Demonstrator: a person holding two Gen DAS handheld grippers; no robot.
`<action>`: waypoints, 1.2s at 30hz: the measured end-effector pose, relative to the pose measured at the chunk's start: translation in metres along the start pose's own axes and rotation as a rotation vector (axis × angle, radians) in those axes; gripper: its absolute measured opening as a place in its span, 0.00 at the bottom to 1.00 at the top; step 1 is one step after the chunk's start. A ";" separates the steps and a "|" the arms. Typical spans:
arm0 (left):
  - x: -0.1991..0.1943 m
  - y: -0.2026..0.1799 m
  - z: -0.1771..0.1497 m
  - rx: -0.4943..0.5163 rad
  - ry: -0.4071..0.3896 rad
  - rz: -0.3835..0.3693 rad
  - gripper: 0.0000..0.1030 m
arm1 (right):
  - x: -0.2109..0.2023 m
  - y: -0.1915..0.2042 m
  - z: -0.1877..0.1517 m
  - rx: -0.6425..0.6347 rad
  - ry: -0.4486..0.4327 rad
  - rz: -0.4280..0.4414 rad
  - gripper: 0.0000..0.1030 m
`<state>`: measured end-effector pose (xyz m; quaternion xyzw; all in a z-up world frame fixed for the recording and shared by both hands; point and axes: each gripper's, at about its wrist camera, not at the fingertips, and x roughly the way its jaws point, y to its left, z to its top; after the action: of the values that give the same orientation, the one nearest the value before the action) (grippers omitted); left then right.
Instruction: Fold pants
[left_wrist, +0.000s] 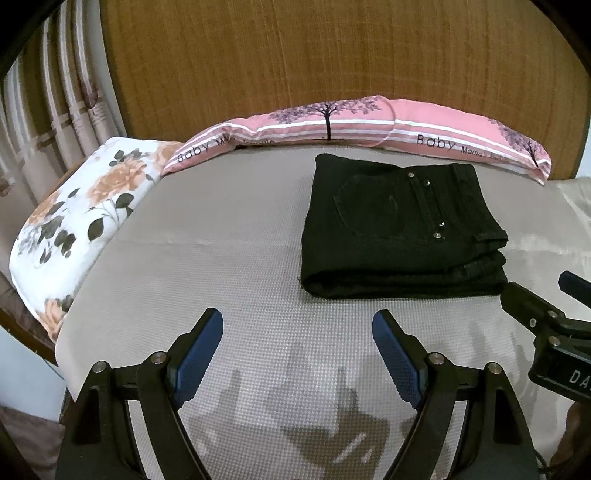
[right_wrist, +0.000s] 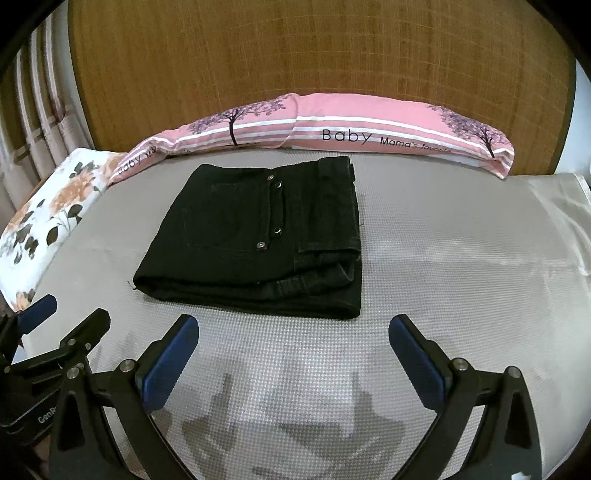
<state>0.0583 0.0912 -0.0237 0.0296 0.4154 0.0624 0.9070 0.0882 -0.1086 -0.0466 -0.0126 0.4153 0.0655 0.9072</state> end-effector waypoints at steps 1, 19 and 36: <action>0.000 0.000 0.000 -0.001 0.000 -0.002 0.81 | 0.000 0.000 0.000 -0.001 -0.001 0.000 0.99; 0.008 0.002 -0.002 0.005 0.015 0.001 0.81 | 0.009 0.002 -0.002 -0.011 0.024 -0.004 0.99; 0.010 0.001 -0.002 0.012 0.018 0.003 0.81 | 0.014 0.002 -0.005 -0.014 0.047 0.012 0.99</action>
<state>0.0629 0.0939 -0.0327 0.0351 0.4237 0.0618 0.9030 0.0936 -0.1050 -0.0605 -0.0181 0.4360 0.0733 0.8968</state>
